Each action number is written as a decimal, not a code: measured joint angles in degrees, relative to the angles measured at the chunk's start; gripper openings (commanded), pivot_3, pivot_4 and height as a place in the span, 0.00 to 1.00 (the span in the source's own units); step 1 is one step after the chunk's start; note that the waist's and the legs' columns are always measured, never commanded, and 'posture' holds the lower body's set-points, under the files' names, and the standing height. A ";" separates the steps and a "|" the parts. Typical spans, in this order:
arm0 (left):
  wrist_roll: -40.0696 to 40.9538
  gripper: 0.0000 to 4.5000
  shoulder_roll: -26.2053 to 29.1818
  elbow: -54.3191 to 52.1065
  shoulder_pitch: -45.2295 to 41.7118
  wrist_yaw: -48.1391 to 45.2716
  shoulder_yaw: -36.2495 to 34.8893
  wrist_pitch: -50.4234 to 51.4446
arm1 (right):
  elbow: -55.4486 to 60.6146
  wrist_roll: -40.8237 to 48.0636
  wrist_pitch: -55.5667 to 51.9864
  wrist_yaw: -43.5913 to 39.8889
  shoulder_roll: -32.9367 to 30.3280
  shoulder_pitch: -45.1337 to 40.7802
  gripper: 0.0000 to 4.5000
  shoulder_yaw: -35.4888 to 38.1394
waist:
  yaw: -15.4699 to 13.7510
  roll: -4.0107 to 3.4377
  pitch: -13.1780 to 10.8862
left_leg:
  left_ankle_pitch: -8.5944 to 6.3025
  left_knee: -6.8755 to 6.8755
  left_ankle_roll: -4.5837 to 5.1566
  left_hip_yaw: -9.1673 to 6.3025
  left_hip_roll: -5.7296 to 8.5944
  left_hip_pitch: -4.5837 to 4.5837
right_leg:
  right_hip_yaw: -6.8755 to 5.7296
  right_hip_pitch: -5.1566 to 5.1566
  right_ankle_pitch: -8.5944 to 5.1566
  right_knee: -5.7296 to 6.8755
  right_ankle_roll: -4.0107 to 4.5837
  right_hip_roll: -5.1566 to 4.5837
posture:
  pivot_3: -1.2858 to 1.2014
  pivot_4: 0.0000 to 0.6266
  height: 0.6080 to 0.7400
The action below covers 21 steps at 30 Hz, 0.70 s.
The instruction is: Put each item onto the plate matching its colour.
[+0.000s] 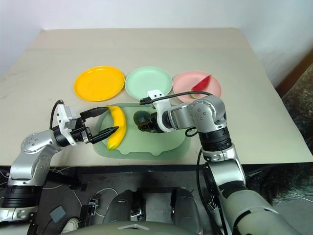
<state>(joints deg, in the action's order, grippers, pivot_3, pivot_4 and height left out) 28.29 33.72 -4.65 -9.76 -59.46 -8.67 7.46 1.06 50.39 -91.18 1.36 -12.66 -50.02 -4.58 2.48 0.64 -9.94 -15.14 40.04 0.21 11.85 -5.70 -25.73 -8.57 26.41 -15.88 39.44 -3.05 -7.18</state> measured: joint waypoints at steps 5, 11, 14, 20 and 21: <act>0.00 1.00 0.01 -0.07 0.33 0.39 -0.10 0.00 | -0.58 -2.19 2.67 -6.35 -2.59 -4.48 0.63 1.11 | 0.04 -0.01 -0.01 | 0.00 0.00 0.00 0.01 0.00 0.00 | 0.00 0.03 0.00 0.01 0.00 0.00 | 0.52 0.24 0.66; 0.03 1.00 0.02 -0.57 0.65 1.00 -0.28 0.05 | -8.14 -9.19 14.13 -13.57 -4.45 -12.77 0.63 1.10 | 0.07 0.01 0.01 | 0.00 -0.02 0.00 0.07 0.00 0.01 | 0.00 0.02 0.00 -0.02 0.00 0.02 | 0.52 0.24 0.66; 0.06 1.00 0.09 -0.98 1.28 1.08 -1.08 0.31 | -22.20 -17.04 24.80 -17.58 -3.39 -16.49 0.63 -3.19 | 0.13 0.00 0.00 | 0.00 0.02 0.00 0.23 0.00 0.02 | 0.04 0.05 0.01 0.02 0.01 0.02 | 0.52 0.24 0.66; 0.23 1.00 0.16 -2.10 2.04 1.41 -1.45 0.78 | -54.22 -32.09 49.22 -23.58 3.95 -26.78 0.63 -7.58 | 0.44 -0.01 -0.01 | 0.01 -0.05 -0.01 0.39 -0.04 -0.05 | 0.11 0.19 0.01 0.00 0.01 0.07 | 0.52 0.24 0.66; 0.26 1.00 0.16 -2.44 2.22 1.57 -1.45 0.80 | -57.84 -33.52 51.76 -23.97 5.02 -27.65 0.63 -7.59 | 0.50 -0.01 -0.01 | 0.00 -0.05 -0.01 0.39 -0.04 -0.08 | 0.11 0.20 0.01 0.00 0.01 0.07 | 0.52 0.24 0.66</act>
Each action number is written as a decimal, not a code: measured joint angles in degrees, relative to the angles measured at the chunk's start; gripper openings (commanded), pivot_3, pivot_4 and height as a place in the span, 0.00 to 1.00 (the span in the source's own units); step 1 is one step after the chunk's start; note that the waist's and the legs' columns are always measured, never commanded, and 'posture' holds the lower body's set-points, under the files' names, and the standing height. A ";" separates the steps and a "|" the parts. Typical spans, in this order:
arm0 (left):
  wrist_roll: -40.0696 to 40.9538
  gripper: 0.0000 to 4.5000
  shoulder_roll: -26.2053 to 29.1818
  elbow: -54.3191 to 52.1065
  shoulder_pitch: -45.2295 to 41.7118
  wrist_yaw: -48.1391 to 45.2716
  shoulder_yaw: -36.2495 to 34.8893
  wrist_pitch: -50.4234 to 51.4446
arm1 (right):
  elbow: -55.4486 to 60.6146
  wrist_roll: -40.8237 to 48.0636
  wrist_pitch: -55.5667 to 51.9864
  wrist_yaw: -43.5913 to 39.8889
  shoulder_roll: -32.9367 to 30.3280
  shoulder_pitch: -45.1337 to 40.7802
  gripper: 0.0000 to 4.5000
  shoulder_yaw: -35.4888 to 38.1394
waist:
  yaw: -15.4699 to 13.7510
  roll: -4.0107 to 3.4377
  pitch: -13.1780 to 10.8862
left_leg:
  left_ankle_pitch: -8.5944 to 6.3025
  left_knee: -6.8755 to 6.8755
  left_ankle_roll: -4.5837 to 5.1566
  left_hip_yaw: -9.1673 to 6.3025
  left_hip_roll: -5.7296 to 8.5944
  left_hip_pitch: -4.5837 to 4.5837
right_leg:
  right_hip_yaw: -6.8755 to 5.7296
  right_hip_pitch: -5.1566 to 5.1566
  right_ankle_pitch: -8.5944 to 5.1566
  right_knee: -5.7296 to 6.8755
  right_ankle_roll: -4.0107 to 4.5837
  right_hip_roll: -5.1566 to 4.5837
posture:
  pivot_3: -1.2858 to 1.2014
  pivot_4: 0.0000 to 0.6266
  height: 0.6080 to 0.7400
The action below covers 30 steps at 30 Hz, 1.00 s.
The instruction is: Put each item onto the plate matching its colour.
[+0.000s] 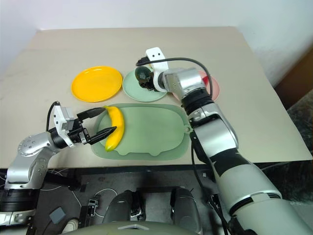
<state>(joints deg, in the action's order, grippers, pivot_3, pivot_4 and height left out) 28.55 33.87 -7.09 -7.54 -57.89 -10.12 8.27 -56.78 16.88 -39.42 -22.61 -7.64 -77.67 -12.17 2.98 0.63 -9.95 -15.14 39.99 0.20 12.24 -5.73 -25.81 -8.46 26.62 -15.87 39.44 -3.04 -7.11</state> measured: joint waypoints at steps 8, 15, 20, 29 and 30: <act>0.22 1.00 0.32 -1.10 1.19 0.89 -0.15 0.31 | -14.33 -7.60 10.36 -0.31 4.66 -2.36 0.79 2.10 | -0.26 -0.01 0.00 | 0.00 0.08 0.00 -0.03 -0.01 -0.02 | 0.00 0.00 0.01 0.06 0.00 0.00 | 0.52 0.24 0.66; 0.39 1.00 0.39 -2.77 2.39 1.85 -0.25 0.94 | -15.59 -10.63 13.20 -2.15 5.52 -3.37 1.00 4.67 | -0.27 -0.01 -0.01 | 0.00 0.08 -0.01 -0.03 -0.02 -0.02 | 0.01 0.01 0.01 0.08 0.00 0.00 | 0.52 0.24 0.66; 1.03 1.00 0.41 -3.50 2.94 2.33 -0.90 1.52 | -9.26 -9.69 12.70 -6.98 3.62 -2.64 1.00 8.05 | -0.35 -0.01 -0.01 | 0.00 0.09 0.00 -0.10 -0.02 -0.03 | 0.02 0.01 0.01 0.06 0.00 -0.01 | 0.52 0.24 0.66; 2.84 1.00 -1.33 -6.64 4.74 6.25 -2.14 2.96 | 42.75 0.30 7.59 -18.29 -1.57 26.21 1.00 9.21 | -0.50 0.02 0.01 | 0.00 0.10 -0.01 -0.27 -0.02 0.05 | 0.00 -0.08 0.02 0.08 0.00 -0.02 | 0.52 0.24 0.66; 2.88 1.00 -1.54 -6.77 4.88 6.64 -2.03 2.98 | 46.46 1.48 7.00 -18.38 -1.75 28.05 1.00 9.53 | -0.44 0.02 0.01 | 0.01 0.10 -0.02 -0.26 -0.02 0.10 | 0.01 -0.09 0.02 0.11 0.01 -0.02 | 0.52 0.24 0.66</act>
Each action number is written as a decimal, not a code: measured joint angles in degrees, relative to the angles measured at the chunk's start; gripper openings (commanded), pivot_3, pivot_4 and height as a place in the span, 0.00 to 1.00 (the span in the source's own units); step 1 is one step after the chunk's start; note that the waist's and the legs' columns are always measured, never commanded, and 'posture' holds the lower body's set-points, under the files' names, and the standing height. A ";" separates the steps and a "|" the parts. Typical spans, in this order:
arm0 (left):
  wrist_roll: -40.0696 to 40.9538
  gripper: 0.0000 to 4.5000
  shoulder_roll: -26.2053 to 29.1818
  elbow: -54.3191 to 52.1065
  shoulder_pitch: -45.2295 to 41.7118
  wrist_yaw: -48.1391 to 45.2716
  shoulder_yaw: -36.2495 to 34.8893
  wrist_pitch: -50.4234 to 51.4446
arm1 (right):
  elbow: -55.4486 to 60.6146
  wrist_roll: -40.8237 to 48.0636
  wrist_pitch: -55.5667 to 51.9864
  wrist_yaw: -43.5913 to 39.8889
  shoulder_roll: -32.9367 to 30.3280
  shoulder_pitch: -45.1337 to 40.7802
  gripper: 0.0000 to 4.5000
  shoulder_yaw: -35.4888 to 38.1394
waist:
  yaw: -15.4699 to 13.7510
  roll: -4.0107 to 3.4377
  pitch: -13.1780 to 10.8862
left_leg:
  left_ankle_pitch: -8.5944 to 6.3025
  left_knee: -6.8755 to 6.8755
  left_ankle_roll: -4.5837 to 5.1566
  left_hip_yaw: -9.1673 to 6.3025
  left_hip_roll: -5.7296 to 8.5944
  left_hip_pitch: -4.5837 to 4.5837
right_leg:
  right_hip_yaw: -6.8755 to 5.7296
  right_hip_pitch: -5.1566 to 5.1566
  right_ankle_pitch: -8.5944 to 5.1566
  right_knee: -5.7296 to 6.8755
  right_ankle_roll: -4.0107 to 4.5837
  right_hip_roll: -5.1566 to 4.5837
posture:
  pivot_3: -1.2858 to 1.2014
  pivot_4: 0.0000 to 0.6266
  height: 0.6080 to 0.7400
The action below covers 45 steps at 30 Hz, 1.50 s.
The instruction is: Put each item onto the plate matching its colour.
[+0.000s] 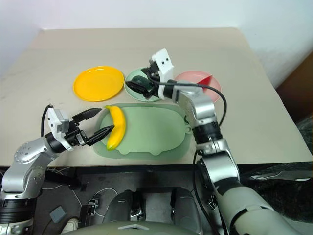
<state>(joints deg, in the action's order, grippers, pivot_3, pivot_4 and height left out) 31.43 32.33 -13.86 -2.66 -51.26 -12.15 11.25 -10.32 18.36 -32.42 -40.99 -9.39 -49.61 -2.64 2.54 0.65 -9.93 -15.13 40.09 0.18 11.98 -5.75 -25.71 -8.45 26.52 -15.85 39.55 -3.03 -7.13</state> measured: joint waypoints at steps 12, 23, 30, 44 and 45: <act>-1.09 1.00 -3.11 -2.60 2.58 5.55 0.14 -0.51 | 22.66 7.64 2.42 0.82 -1.54 22.25 1.00 1.87 | -0.37 0.05 0.03 | -0.01 -0.03 0.00 -0.03 0.02 0.21 | 0.00 -0.24 0.00 -0.10 0.01 0.00 | 0.52 0.24 0.66; -5.43 1.00 -7.98 -9.10 2.64 19.74 0.55 2.72 | 24.79 1.97 9.57 -1.11 -10.11 31.16 1.00 -2.32 | -0.37 0.09 0.05 | -0.02 -0.03 0.02 -0.08 0.04 0.27 | 0.00 -0.33 0.00 -0.12 0.01 0.00 | 0.52 0.24 0.66; -9.63 1.00 -12.59 -14.63 3.74 30.29 4.92 8.34 | 22.15 -2.14 14.14 -3.28 -12.21 32.68 1.00 -6.02 | -0.36 0.12 0.06 | -0.02 -0.02 0.02 -0.09 0.03 0.29 | 0.00 -0.36 0.00 -0.12 0.01 0.00 | 0.52 0.24 0.66; -9.79 1.00 -15.55 -21.38 -0.82 43.78 8.71 33.47 | 22.12 -1.40 13.12 -4.56 -16.61 32.63 1.00 -3.35 | -1.67 0.15 0.08 | -0.02 0.04 0.03 -0.15 0.04 0.31 | -0.02 -0.42 0.01 -0.11 0.01 0.00 | 0.52 0.24 0.66; -9.77 1.00 -15.58 -21.34 -1.63 44.16 8.86 34.87 | 22.21 -1.42 13.05 -4.44 -16.65 32.65 1.00 -3.36 | -1.70 0.15 0.08 | -0.02 0.04 0.03 -0.16 0.04 0.31 | -0.02 -0.42 0.01 -0.11 0.01 0.00 | 0.52 0.24 0.66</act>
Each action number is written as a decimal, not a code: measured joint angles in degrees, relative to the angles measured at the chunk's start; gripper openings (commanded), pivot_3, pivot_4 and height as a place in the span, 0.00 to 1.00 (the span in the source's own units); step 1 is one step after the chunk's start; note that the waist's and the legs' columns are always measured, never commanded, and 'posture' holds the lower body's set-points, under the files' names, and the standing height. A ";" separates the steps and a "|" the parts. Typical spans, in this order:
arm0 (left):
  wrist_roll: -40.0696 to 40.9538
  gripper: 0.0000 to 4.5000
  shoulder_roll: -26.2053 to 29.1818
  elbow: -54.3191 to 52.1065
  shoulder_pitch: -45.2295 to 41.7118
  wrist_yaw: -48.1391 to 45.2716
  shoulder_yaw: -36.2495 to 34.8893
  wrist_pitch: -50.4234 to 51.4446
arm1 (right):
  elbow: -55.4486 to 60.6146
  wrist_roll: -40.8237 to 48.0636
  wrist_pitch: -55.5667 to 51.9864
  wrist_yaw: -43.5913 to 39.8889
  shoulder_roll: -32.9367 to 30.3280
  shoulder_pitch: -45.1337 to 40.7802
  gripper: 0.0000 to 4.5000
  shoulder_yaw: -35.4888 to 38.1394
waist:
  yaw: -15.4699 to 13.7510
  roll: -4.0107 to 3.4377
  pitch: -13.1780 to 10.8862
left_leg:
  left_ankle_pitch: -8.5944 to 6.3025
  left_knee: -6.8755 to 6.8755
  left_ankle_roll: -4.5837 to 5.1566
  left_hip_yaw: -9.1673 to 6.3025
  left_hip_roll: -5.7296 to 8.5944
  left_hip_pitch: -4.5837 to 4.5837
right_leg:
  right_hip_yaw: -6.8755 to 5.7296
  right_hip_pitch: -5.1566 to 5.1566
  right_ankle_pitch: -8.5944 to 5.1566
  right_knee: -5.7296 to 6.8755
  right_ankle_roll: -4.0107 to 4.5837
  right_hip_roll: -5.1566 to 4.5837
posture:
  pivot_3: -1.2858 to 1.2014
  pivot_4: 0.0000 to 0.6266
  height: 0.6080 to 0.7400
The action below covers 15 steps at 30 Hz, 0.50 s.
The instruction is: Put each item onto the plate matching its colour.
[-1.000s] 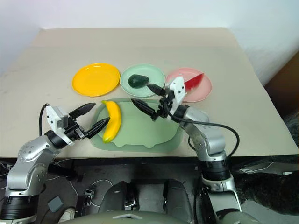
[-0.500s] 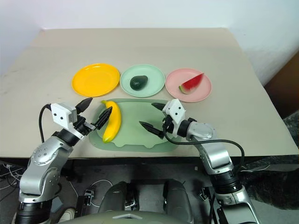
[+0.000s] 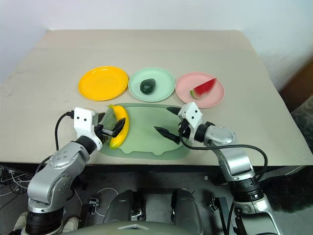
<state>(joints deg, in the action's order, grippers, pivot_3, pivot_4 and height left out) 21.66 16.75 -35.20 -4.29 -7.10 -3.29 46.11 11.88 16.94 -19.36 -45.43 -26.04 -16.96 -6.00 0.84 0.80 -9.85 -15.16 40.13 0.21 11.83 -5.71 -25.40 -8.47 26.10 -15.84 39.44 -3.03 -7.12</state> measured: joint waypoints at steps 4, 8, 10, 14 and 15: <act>0.22 1.00 -1.27 0.03 -3.56 1.65 0.35 4.69 | 1.10 0.02 -0.52 0.20 -0.37 0.09 1.00 0.00 | -0.22 0.03 0.02 | 0.00 0.03 0.00 -0.04 0.02 0.00 | -0.02 -0.06 0.00 0.00 -0.01 -0.01 | 0.52 0.24 0.66; 1.24 1.00 -3.53 0.73 -7.71 3.36 0.17 11.01 | 1.58 -0.06 -1.01 0.44 -1.82 0.16 1.00 0.12 | -0.19 0.04 0.03 | 0.00 0.04 0.00 -0.08 0.02 0.02 | -0.05 -0.10 0.00 0.00 -0.01 0.00 | 0.52 0.24 0.66; 1.57 1.00 -4.92 1.99 -10.72 4.50 -0.26 14.87 | 1.59 -0.82 -0.89 0.59 -2.28 0.14 1.00 0.10 | -0.19 0.05 0.03 | 0.01 0.06 0.00 -0.13 0.02 0.02 | -0.10 -0.14 0.00 -0.01 -0.01 0.00 | 0.52 0.24 0.66; 1.45 1.00 -6.34 4.07 -13.26 6.31 -1.61 19.69 | 1.68 -3.08 0.02 0.46 -3.89 0.27 1.00 -0.50 | -0.08 0.06 0.03 | 0.01 0.05 -0.01 -0.14 0.03 0.03 | -0.10 -0.15 0.00 -0.01 -0.01 0.01 | 0.52 0.24 0.66; 1.38 1.00 -6.33 4.65 -13.40 6.45 -1.78 20.08 | 1.72 -3.37 0.02 0.64 -3.91 0.32 1.00 -0.51 | -0.05 0.06 0.03 | 0.02 0.05 -0.02 -0.15 0.02 0.03 | -0.10 -0.15 0.00 -0.01 -0.01 0.02 | 0.52 0.24 0.66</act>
<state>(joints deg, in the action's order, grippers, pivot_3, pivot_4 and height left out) 23.03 10.42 -30.55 -17.68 -0.65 -5.07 66.19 13.61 13.57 -19.35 -44.79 -29.95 -16.64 -6.51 0.79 0.86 -9.81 -15.14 40.18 0.19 11.68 -5.68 -25.37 -8.57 25.96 -15.84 39.43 -3.04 -7.10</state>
